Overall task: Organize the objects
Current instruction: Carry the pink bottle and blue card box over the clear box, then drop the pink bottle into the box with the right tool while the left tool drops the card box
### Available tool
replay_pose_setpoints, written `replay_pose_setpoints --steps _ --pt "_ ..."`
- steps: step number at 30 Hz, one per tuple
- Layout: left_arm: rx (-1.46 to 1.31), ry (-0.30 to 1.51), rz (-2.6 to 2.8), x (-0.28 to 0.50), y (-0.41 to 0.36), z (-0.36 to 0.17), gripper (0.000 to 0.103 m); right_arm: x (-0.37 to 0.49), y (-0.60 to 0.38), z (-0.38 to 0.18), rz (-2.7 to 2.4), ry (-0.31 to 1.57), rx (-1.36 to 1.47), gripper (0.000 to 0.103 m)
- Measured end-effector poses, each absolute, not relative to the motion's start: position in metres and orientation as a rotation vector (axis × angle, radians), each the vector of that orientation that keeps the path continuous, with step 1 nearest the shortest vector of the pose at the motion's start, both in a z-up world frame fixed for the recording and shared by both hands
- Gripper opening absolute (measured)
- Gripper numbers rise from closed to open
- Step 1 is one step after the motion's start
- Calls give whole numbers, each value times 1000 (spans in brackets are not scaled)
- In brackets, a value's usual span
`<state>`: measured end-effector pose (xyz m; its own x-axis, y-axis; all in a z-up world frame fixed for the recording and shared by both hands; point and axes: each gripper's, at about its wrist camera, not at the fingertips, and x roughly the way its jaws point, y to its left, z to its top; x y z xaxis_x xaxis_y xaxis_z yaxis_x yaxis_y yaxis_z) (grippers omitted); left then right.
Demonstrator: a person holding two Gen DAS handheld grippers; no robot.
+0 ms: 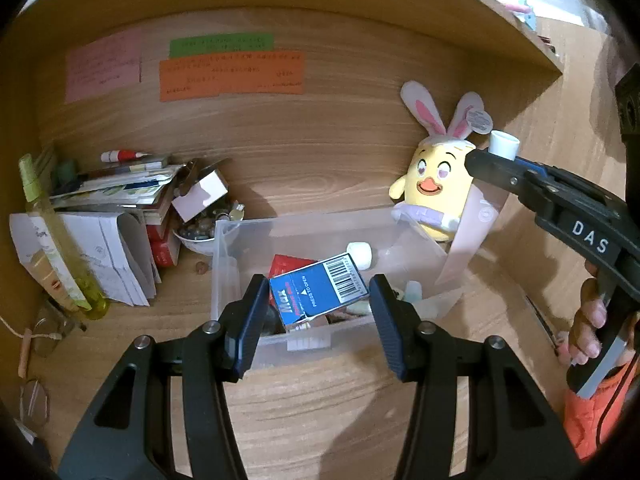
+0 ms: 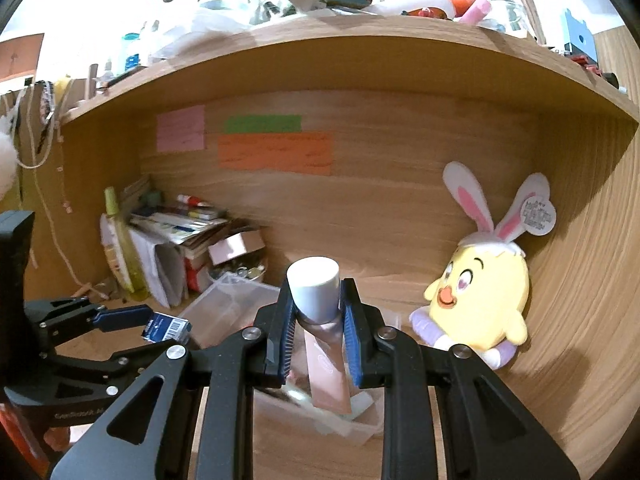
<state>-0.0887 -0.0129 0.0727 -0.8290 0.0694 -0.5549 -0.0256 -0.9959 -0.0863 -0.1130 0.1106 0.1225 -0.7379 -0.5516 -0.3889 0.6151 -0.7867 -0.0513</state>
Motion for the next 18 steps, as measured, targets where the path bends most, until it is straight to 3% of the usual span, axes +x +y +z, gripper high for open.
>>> replay_pose_setpoints --steps 18 --pt "-1088 -100 2921 -154 -4 37 51 -154 63 72 -2488 480 603 20"
